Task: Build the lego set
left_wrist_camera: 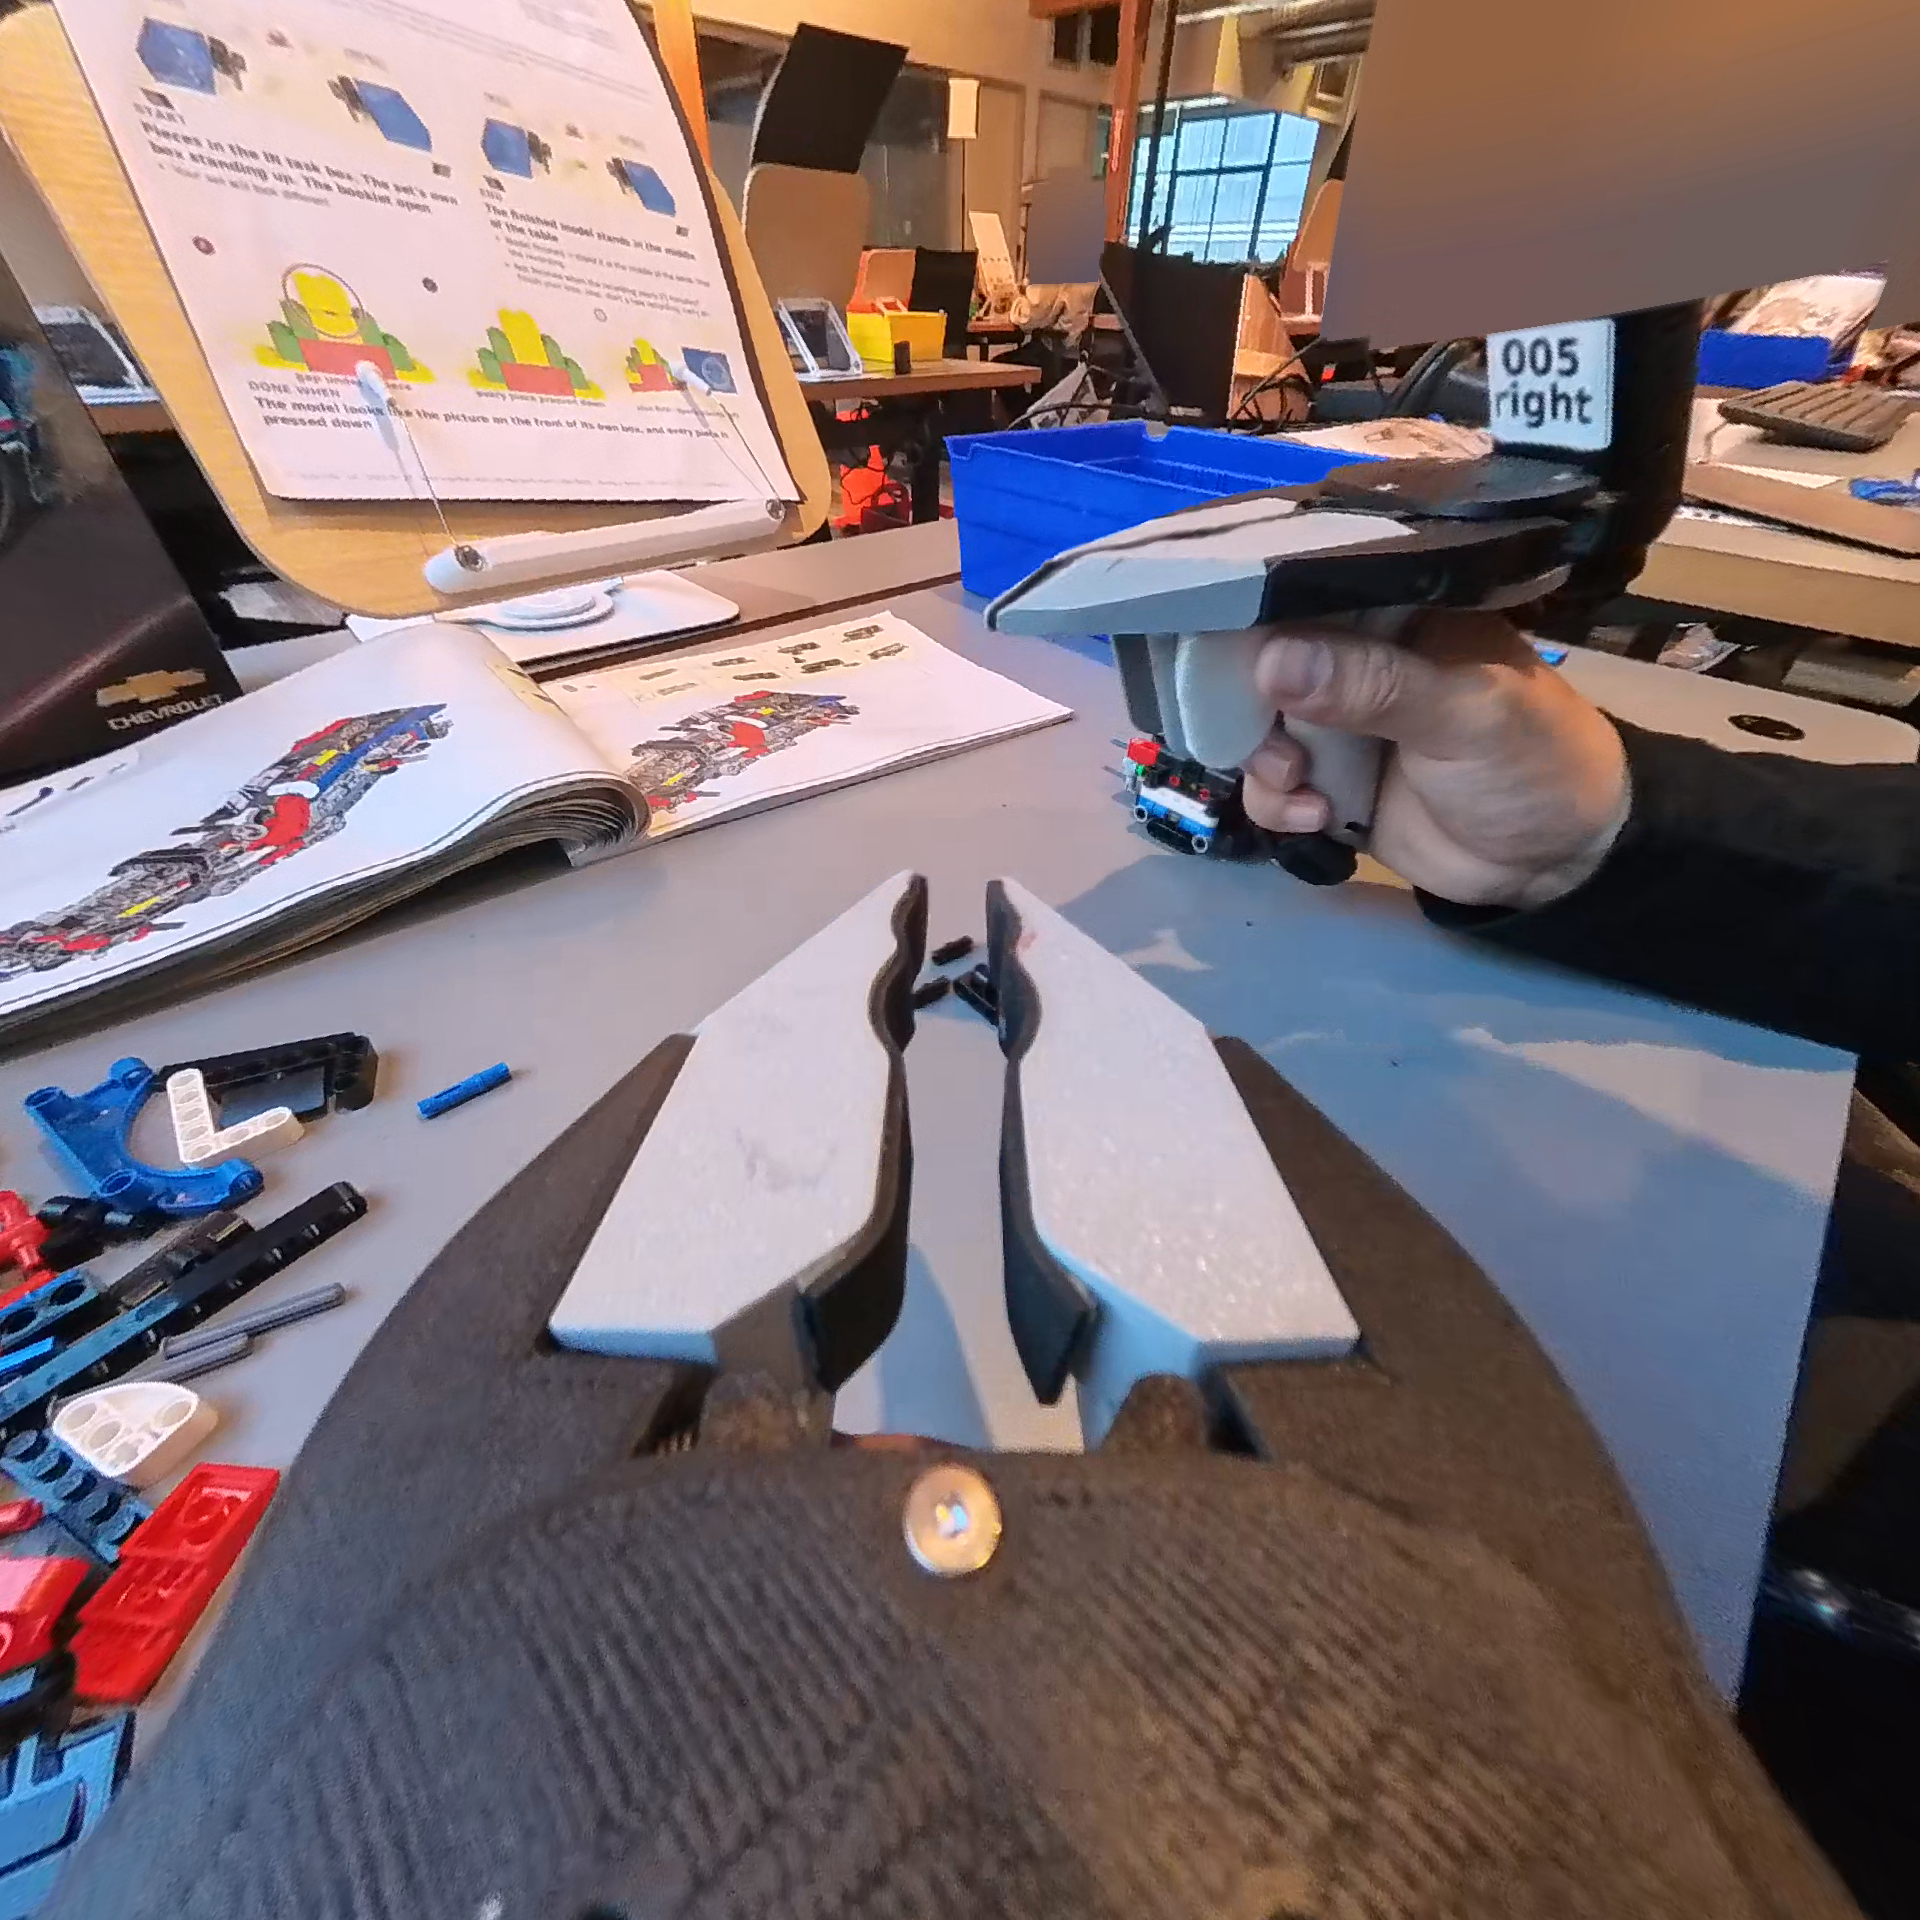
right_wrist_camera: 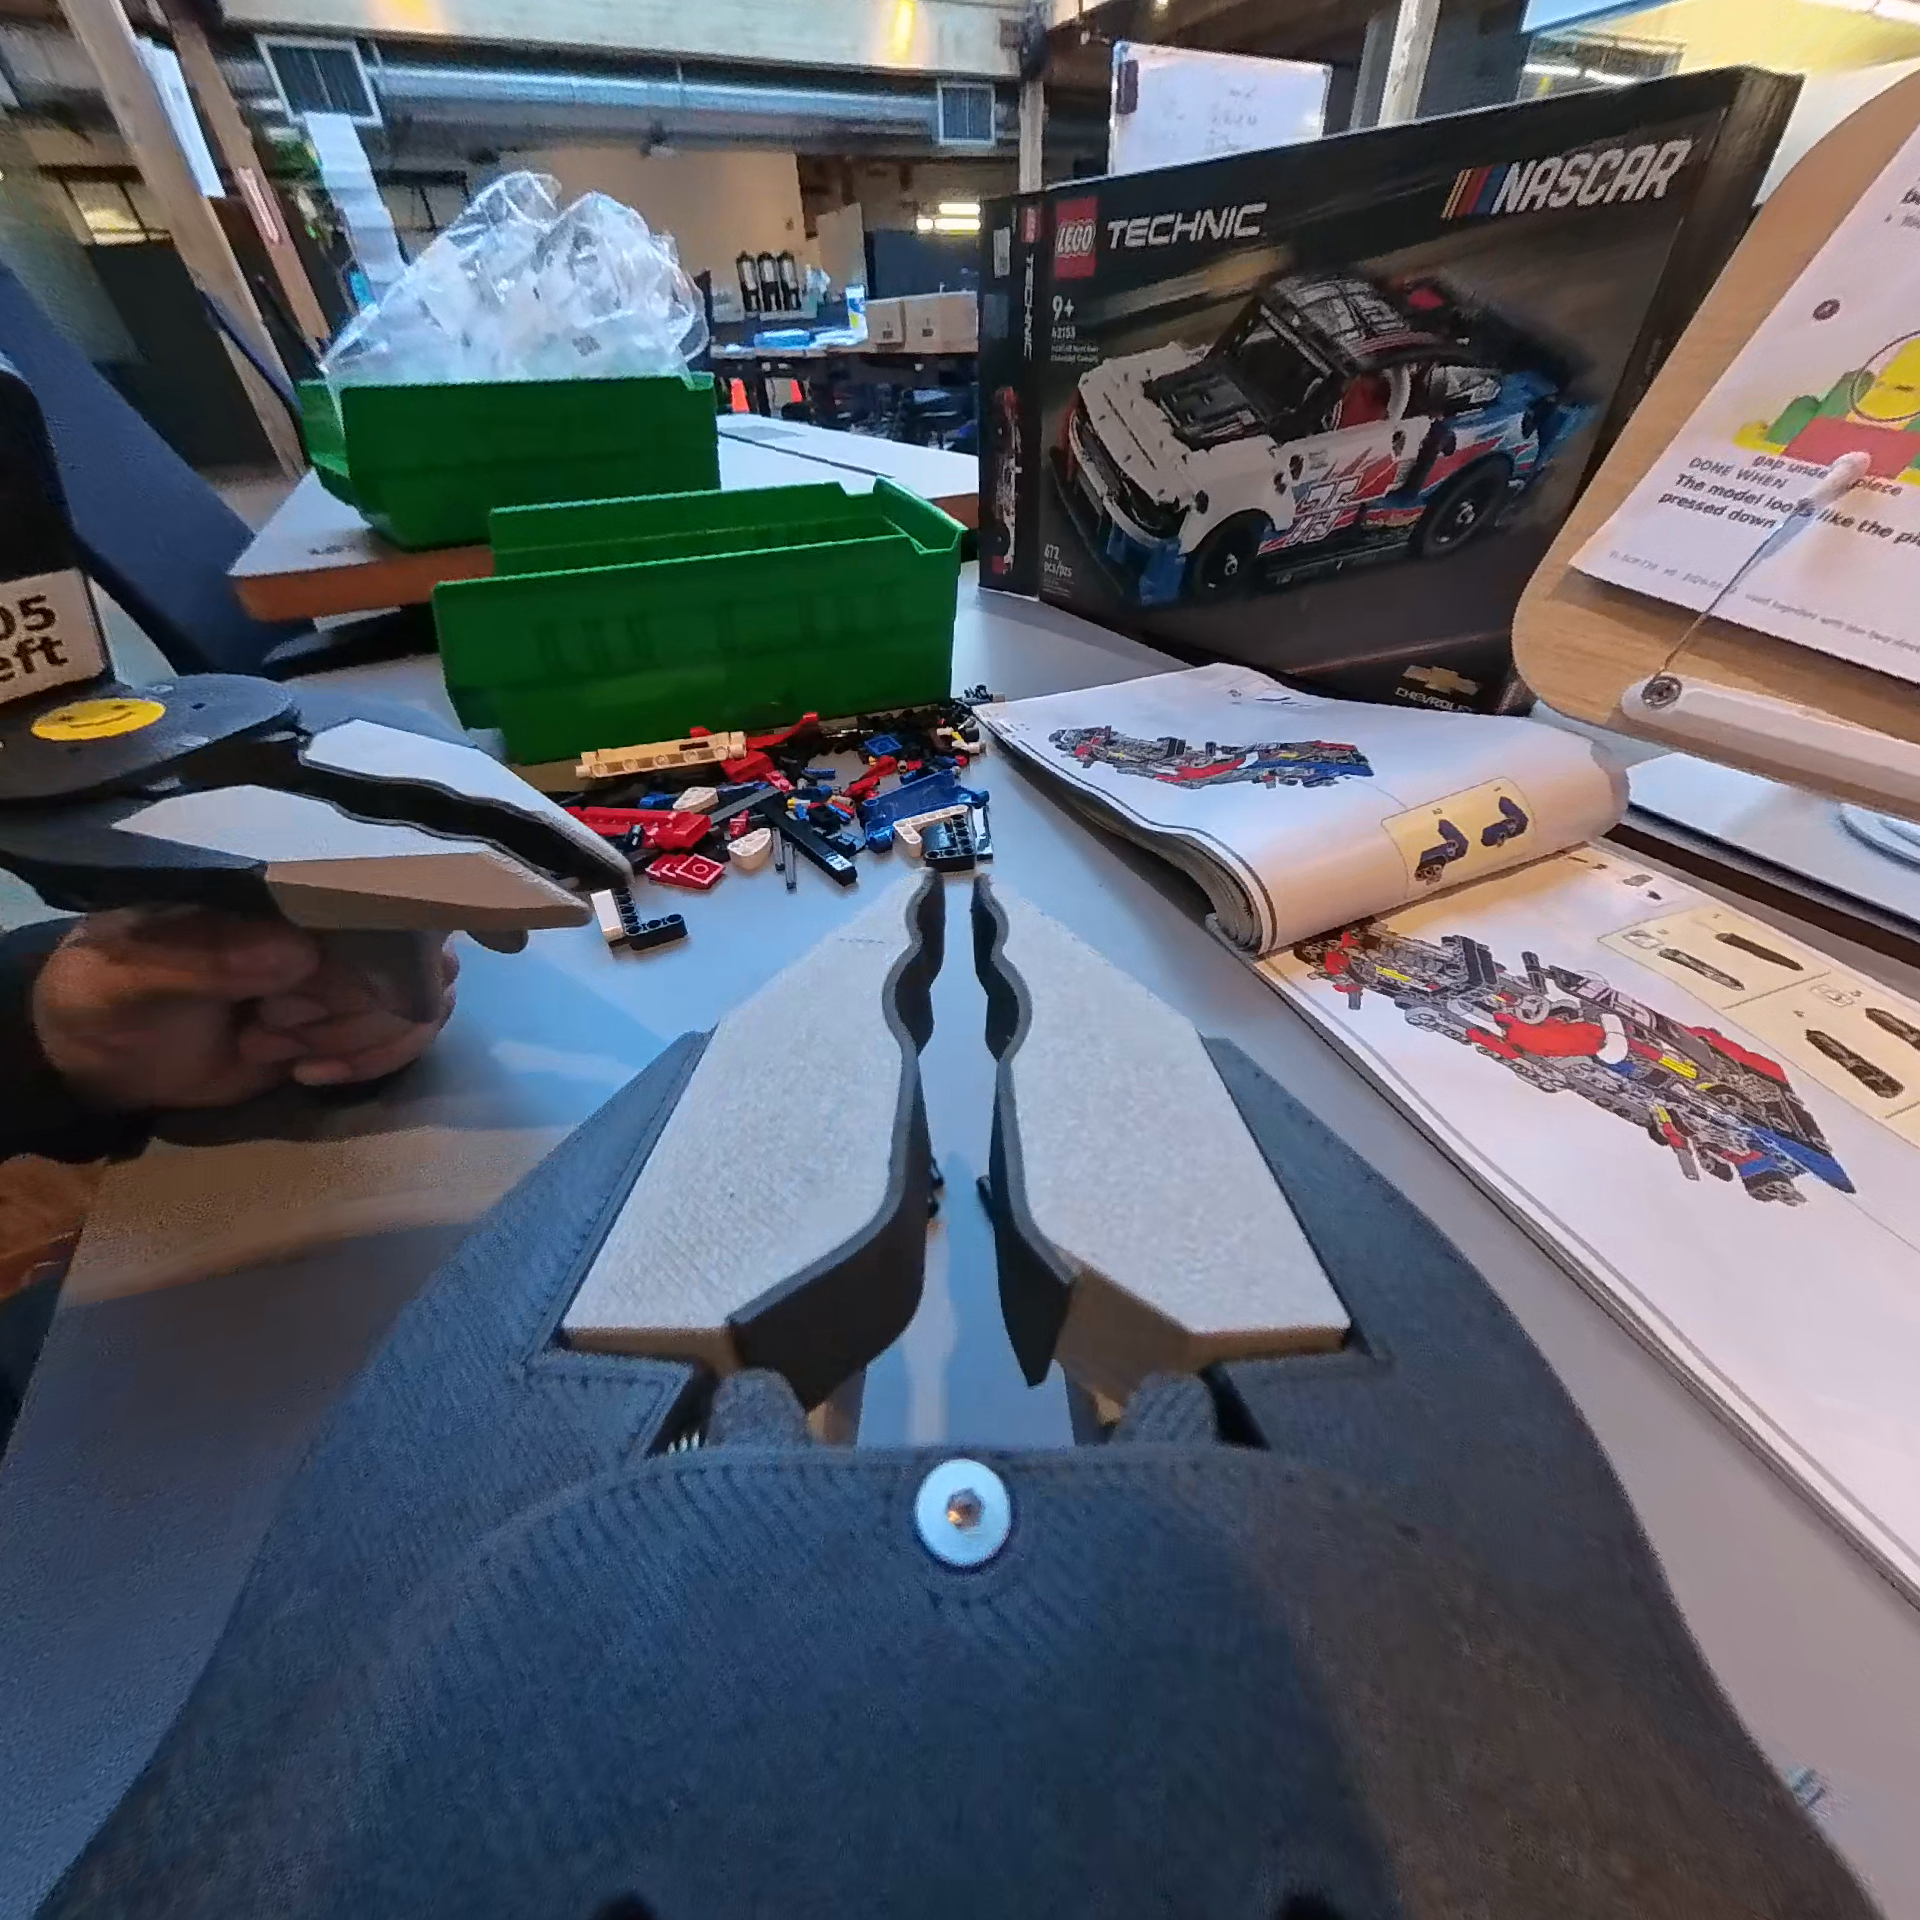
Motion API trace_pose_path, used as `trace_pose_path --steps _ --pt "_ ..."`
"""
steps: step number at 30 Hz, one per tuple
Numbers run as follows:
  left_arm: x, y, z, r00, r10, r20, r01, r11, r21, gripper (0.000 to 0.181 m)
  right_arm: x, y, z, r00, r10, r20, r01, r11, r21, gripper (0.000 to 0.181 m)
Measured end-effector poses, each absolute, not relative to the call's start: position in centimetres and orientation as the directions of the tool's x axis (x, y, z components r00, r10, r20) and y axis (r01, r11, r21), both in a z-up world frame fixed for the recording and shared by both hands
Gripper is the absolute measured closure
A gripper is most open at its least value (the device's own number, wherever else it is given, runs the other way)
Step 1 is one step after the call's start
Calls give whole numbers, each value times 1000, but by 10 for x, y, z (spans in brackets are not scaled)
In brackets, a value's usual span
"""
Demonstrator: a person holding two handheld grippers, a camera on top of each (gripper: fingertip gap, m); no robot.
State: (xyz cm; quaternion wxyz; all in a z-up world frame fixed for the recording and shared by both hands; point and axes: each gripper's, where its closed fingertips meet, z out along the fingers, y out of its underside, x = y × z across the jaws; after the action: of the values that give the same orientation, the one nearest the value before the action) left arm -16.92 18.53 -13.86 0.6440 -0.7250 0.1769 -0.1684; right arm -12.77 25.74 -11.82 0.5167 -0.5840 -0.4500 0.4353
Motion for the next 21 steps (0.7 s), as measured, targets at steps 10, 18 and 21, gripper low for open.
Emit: trace_pose_path --steps 10,18,21 --pt "-171 187 -140 891 -454 16 -43 -119 -992 173 -133 246 -119 166 984 -59 96 -76 -993 181" --pt "-172 189 -142 895 -445 15 -50 -134 -990 173 -132 247 -120 175 983 -55 111 -76 -991 181" --pt "-173 189 -142 897 -442 19 -44 -133 -990 173 -134 248 -124 175 983 -58 125 -80 -989 181"
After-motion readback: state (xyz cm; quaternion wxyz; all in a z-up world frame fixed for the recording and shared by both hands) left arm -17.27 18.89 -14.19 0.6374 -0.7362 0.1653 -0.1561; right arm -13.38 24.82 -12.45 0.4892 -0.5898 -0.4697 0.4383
